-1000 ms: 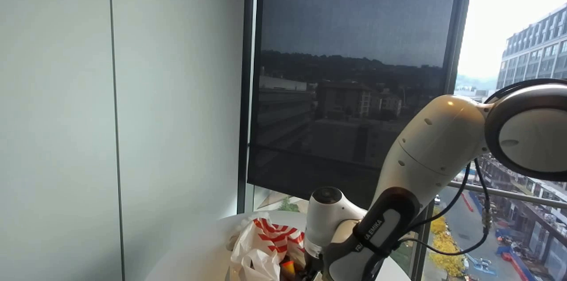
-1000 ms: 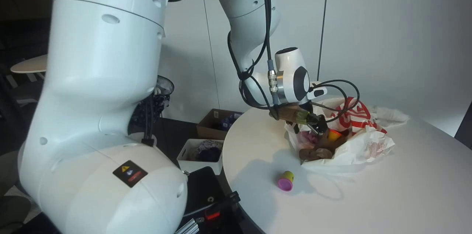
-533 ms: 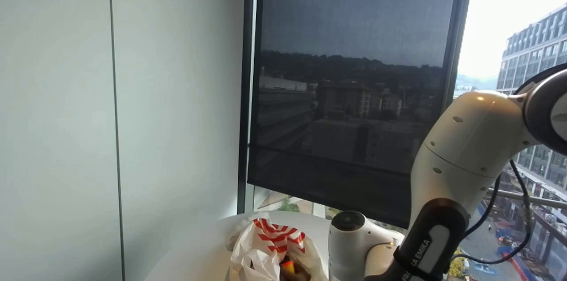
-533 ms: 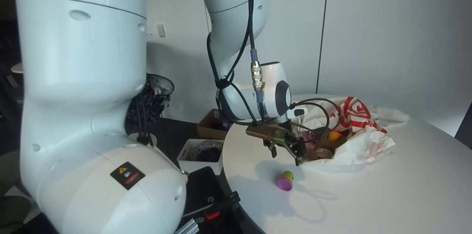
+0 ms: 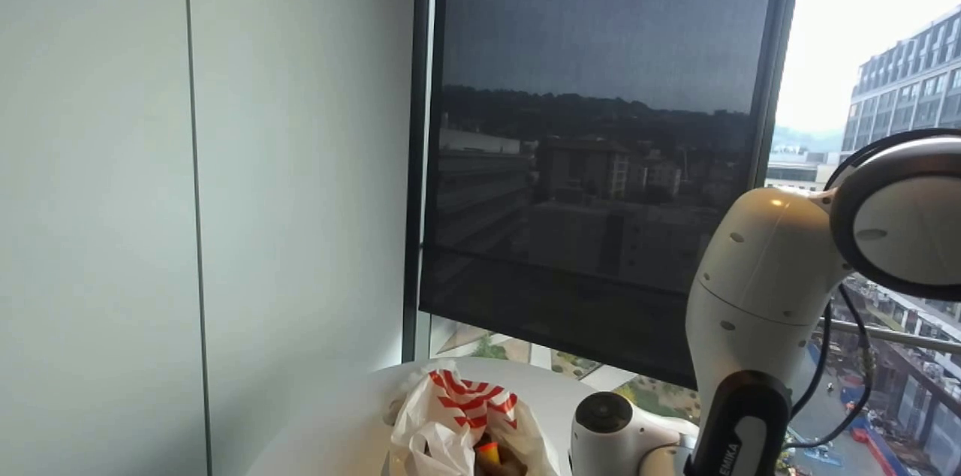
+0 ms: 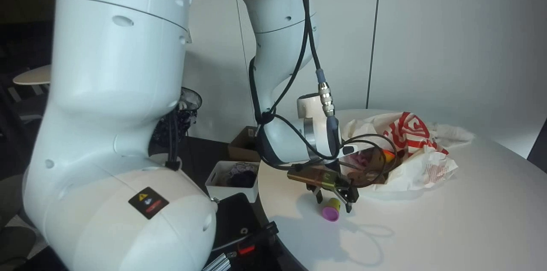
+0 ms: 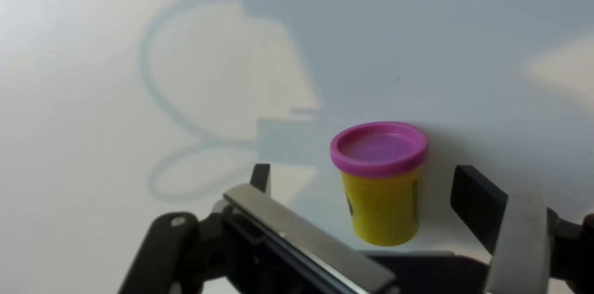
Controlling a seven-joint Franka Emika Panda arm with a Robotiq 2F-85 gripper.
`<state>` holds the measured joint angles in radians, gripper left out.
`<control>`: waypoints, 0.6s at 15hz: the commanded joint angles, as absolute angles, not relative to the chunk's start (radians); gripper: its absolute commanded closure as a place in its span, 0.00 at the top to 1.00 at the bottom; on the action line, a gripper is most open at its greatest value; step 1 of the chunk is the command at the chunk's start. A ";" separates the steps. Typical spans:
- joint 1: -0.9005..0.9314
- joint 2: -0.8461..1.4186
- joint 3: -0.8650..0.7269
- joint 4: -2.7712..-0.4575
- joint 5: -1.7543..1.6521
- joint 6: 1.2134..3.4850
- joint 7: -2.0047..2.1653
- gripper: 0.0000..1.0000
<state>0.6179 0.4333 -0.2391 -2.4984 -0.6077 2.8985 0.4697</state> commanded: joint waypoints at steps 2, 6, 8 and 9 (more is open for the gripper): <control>0.568 0.510 -0.211 -2.453 -0.589 2.956 0.433 1.00; 0.530 0.543 -0.178 -2.422 -0.586 2.952 0.408 0.74; 0.526 0.542 -0.175 -2.413 -0.592 2.941 0.413 0.58; 0.521 0.536 -0.172 -2.412 -0.591 2.931 0.412 0.51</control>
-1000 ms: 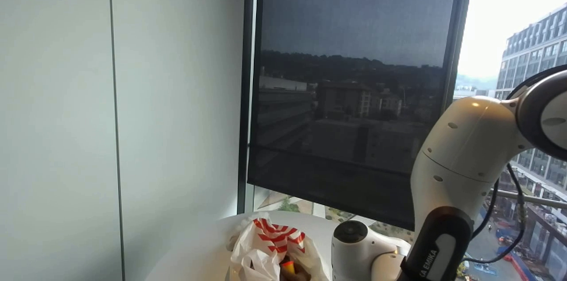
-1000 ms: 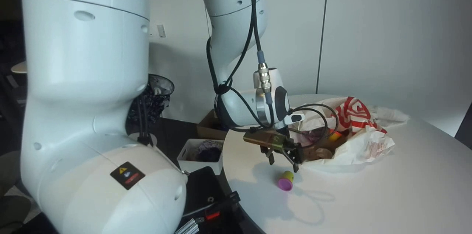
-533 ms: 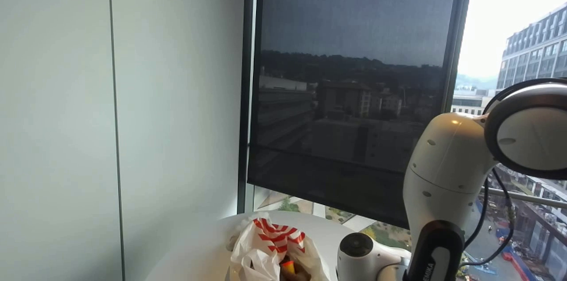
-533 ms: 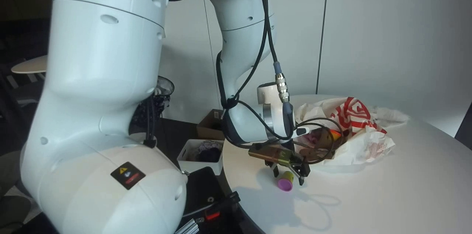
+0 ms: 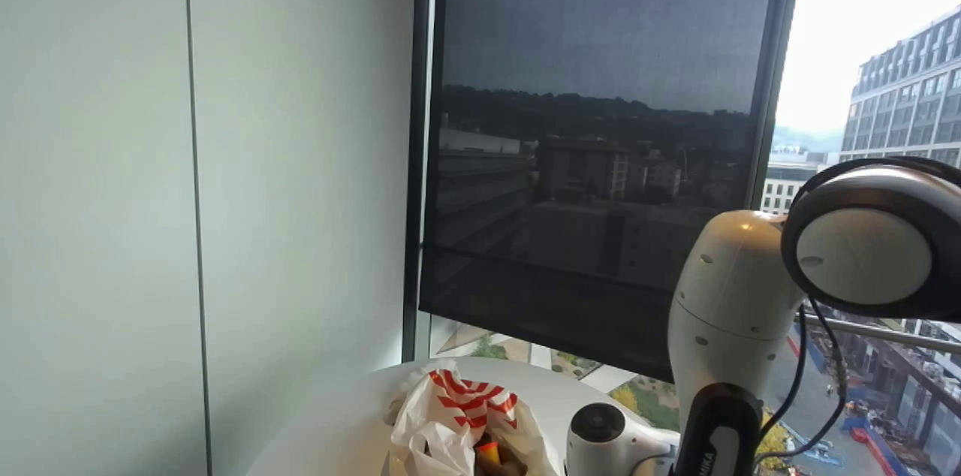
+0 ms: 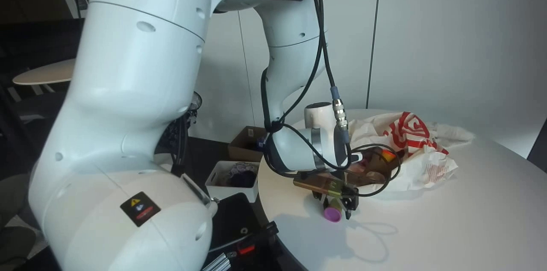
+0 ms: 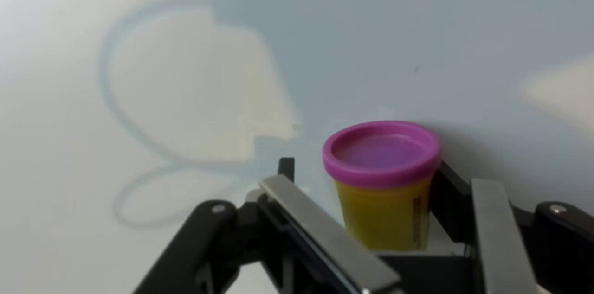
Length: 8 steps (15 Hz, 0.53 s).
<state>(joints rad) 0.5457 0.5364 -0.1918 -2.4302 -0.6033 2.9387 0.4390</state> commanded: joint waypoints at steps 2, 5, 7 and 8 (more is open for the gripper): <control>0.529 0.517 -0.179 -2.410 -0.594 2.900 0.423 0.35; 0.564 0.449 -0.204 -2.411 -0.604 2.838 0.457 0.19; 0.588 0.393 -0.218 -2.400 -0.614 2.828 0.485 0.19; 0.602 0.379 -0.229 -2.382 -0.622 2.823 0.500 0.19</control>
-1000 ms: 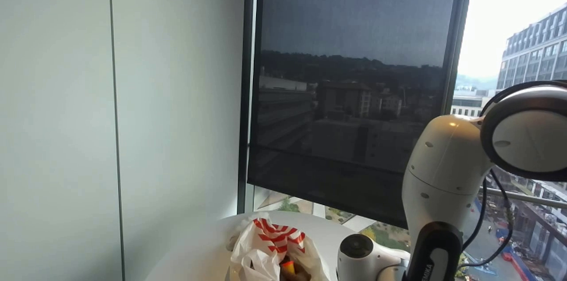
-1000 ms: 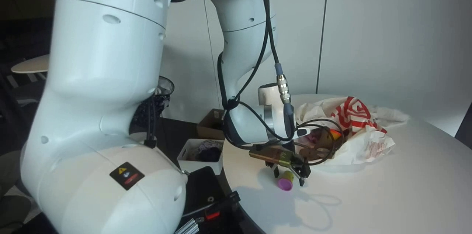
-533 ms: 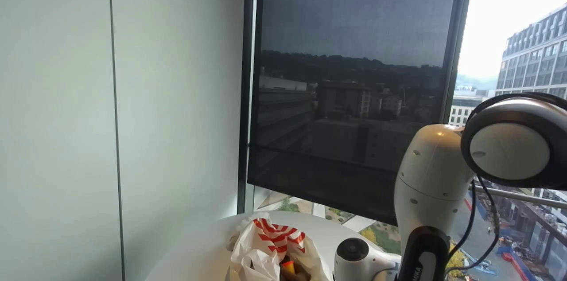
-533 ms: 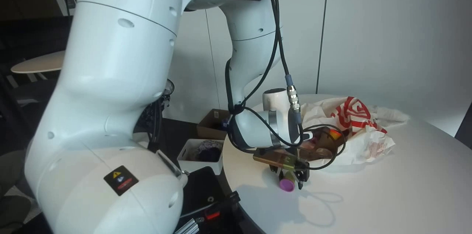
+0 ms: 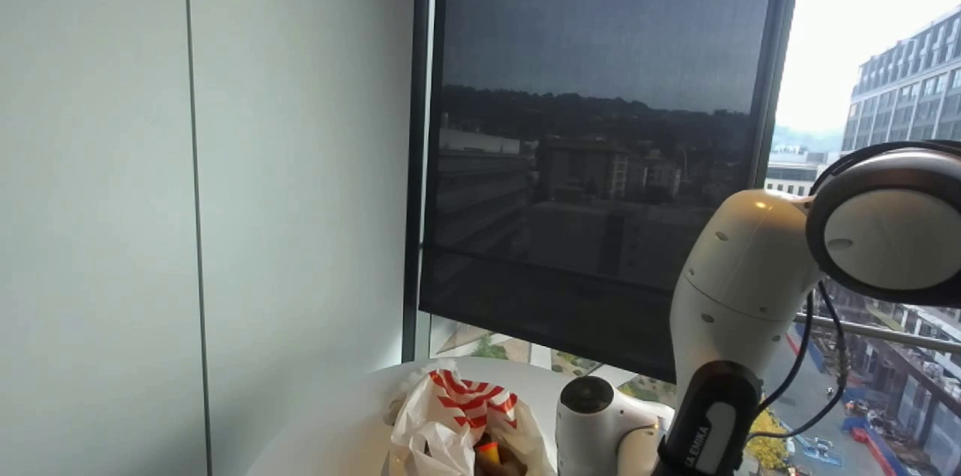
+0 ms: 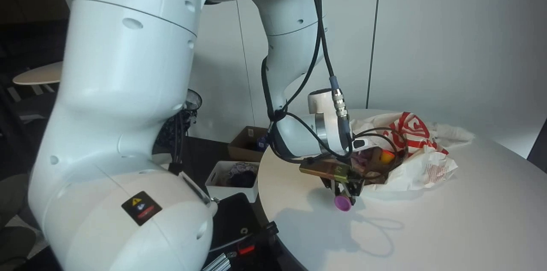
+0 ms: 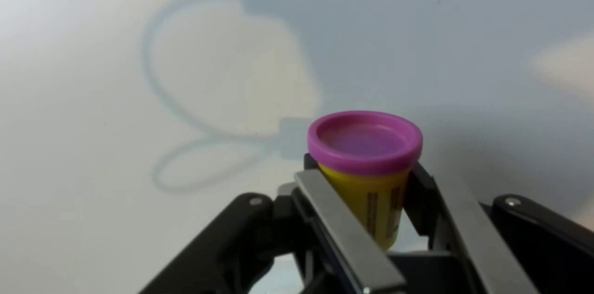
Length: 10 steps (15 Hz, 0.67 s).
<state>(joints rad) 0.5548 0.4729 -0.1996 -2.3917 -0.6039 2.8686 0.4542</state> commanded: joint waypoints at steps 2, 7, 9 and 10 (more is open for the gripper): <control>0.599 0.384 -0.219 -2.318 -0.610 2.820 0.487 0.19; 0.530 0.506 -0.133 -2.142 -0.506 2.872 0.394 0.19; 0.481 0.568 -0.072 -2.080 -0.439 2.872 0.346 0.19; 0.461 0.598 -0.045 -2.052 -0.404 2.872 0.322 0.19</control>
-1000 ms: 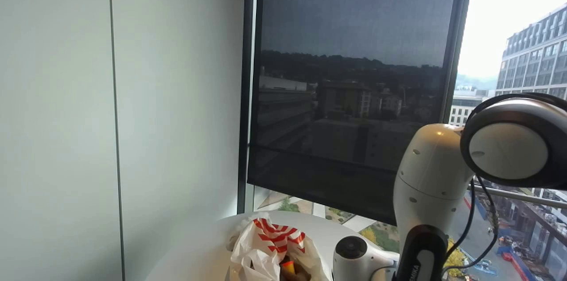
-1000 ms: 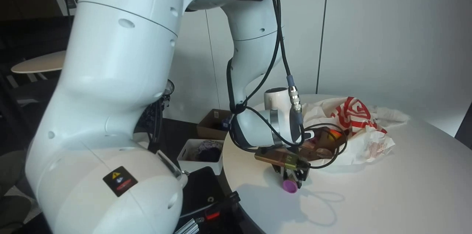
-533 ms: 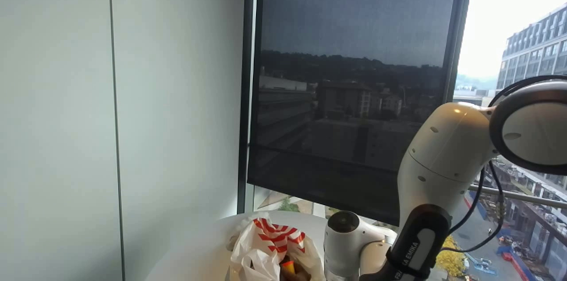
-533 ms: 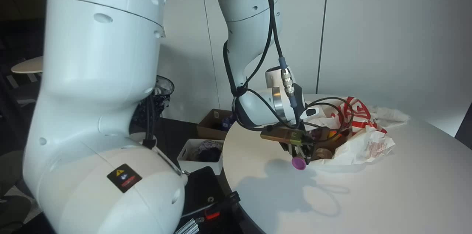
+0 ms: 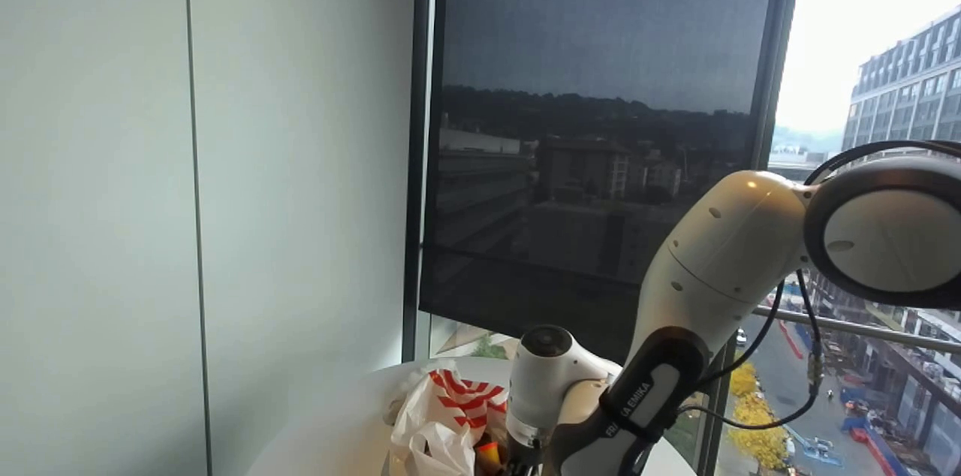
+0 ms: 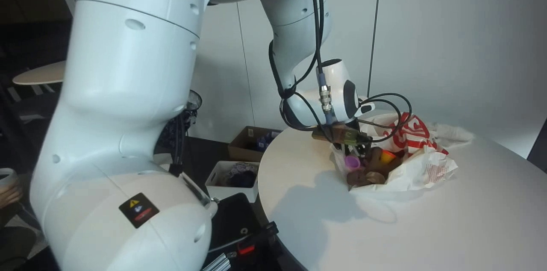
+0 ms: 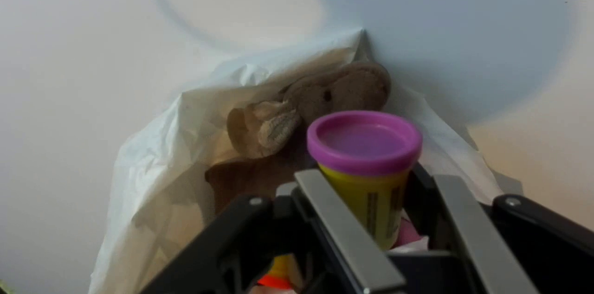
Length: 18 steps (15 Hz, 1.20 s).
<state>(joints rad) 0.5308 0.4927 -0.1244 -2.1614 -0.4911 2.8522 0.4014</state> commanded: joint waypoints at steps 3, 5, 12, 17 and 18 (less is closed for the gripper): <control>0.435 0.688 -0.013 -1.961 -0.346 2.878 0.250 0.19; 0.447 0.736 -0.033 -1.903 -0.344 2.880 0.231 0.19; 0.503 0.751 -0.107 -1.880 -0.356 2.969 0.243 0.83; 0.605 0.657 -0.224 -2.001 -0.347 3.060 0.263 1.00; 0.596 0.626 -0.206 -2.036 -0.334 3.046 0.242 1.00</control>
